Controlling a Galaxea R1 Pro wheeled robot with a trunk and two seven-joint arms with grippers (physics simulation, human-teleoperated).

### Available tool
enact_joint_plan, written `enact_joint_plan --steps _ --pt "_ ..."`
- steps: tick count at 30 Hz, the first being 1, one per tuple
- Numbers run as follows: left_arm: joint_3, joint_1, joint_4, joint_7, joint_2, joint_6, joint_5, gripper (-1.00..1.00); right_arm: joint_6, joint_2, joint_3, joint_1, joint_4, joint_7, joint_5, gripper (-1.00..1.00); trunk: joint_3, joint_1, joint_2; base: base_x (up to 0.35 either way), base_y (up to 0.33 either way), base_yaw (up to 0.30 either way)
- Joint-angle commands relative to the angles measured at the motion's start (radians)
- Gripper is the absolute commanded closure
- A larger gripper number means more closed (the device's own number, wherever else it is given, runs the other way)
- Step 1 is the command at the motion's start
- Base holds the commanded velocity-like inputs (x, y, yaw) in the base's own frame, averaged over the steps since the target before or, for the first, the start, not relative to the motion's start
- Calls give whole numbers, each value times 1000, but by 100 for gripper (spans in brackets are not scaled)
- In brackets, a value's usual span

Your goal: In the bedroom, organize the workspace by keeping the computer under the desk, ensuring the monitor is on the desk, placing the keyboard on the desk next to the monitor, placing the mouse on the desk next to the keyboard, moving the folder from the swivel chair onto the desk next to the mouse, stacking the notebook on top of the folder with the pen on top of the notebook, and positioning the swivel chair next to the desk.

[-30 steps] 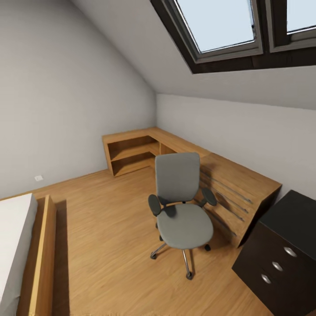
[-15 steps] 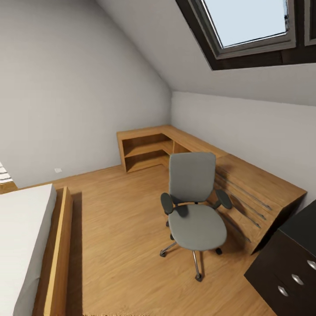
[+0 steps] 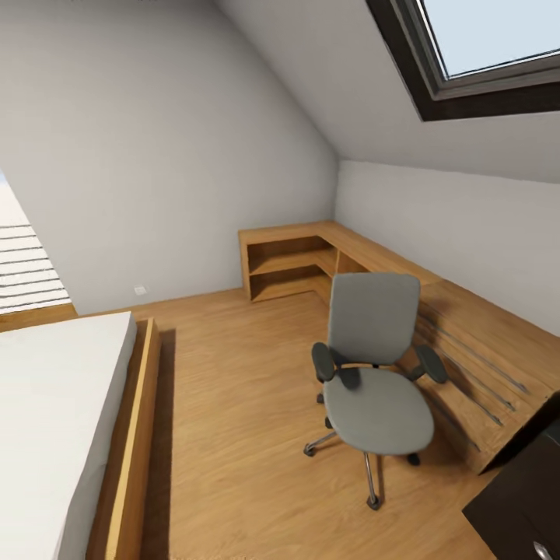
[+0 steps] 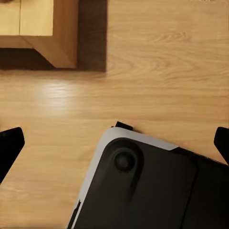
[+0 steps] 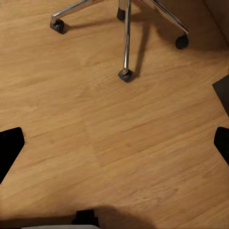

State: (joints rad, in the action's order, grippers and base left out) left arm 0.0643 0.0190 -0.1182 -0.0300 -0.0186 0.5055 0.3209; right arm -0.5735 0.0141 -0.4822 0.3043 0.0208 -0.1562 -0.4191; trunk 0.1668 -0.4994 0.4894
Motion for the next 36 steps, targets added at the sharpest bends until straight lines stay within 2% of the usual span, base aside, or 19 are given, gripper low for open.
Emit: enact_joint_plan --steps 1,20,36 --pt "6 1 1 -3 0 3 -2 -100 -6 0 -9 1 2 -4 -4 -100 2 0 2 0 0 273" --pt "6 1 1 -3 1 2 -2 -100 -23 0 -8 1 2 -4 -4 -100 2 0 2 0 0 270" --pt "1 1 -2 -3 2 3 -4 -100 -24 2 -6 1 2 -5 -7 -100 -8 0 2 0 0 170"
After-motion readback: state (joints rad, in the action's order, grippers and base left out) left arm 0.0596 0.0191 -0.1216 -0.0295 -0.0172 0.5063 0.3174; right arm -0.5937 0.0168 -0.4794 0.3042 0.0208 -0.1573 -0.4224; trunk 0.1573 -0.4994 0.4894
